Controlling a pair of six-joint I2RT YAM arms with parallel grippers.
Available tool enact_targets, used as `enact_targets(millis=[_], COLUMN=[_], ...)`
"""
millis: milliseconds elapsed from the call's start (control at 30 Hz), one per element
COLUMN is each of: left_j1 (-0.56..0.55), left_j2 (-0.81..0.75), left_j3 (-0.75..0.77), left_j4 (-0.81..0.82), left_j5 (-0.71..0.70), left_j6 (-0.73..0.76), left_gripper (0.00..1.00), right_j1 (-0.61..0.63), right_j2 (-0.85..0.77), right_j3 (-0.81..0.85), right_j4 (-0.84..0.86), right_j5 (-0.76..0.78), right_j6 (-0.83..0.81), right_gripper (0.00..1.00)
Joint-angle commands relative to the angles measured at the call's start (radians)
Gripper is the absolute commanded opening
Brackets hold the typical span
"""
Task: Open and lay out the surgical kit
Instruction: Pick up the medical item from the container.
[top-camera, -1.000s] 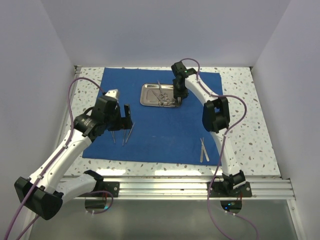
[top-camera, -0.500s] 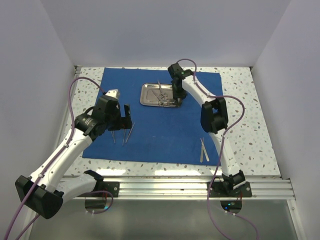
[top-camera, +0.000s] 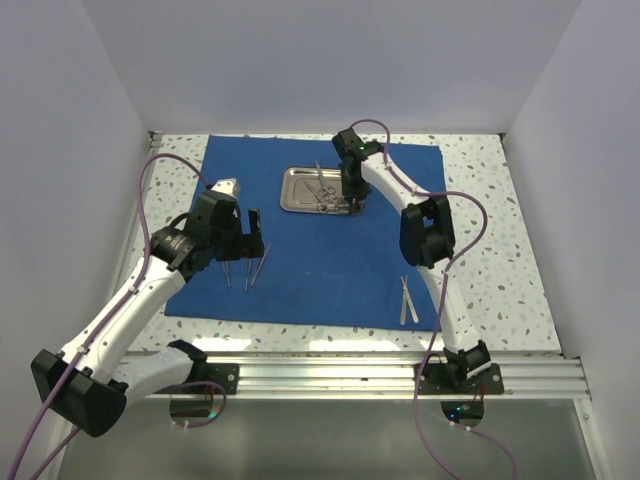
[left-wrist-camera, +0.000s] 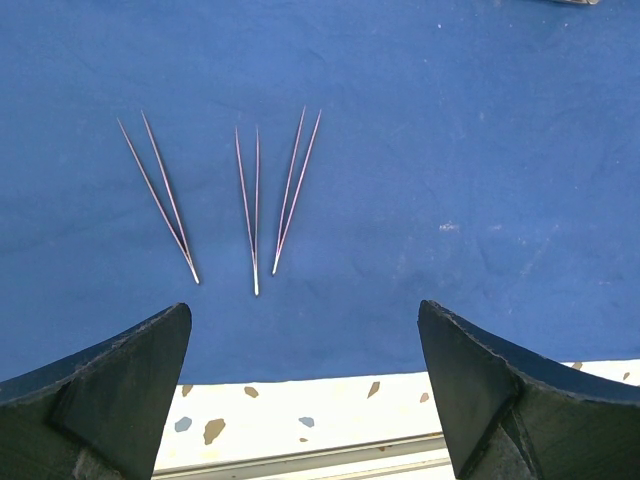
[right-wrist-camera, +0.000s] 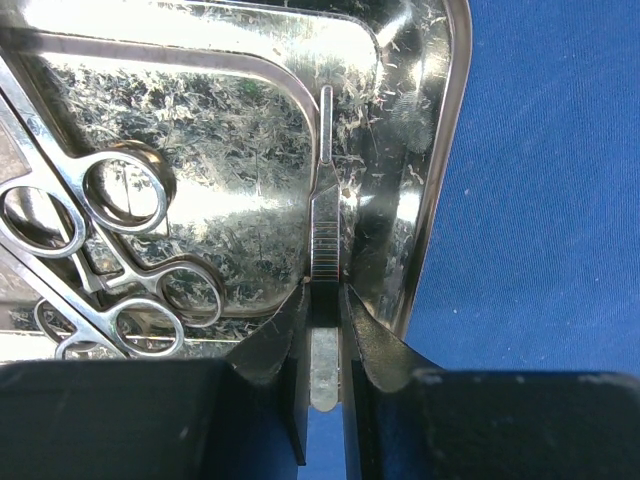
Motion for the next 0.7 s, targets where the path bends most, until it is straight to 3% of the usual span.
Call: enact_targets(millis=[0,400,533,667], left_j1=[-0.003,-0.003,-0.003,-0.003], left_j2=[0.000,0.040,0.084,0.144], left_j3=[-0.001,-0.004,0.000,0.017], left_j4=[0.006,0.078,0.107,0.152], left_j5=[-0.016,0.044,0.084,0.107], left_j6=[0.025,0.019,0.010,-0.019], left_gripper=[1.00,1.00,1.00,1.00], right_j1=[0.003,0.000,0.000,0.000], right_j2=[0.112,-0.165,-0.311,-0.473], right_j3=[-0.084,0.002,-0.117,-0.347], right_j4=[-0.087,-0.130,-0.099,-0.058], right_j5=[-0.017,-0.022,-0.023,-0.022], right_j6=[0.006,0.006,0.010,0.010], right_gripper=[0.00,0.00,0.00,0.00])
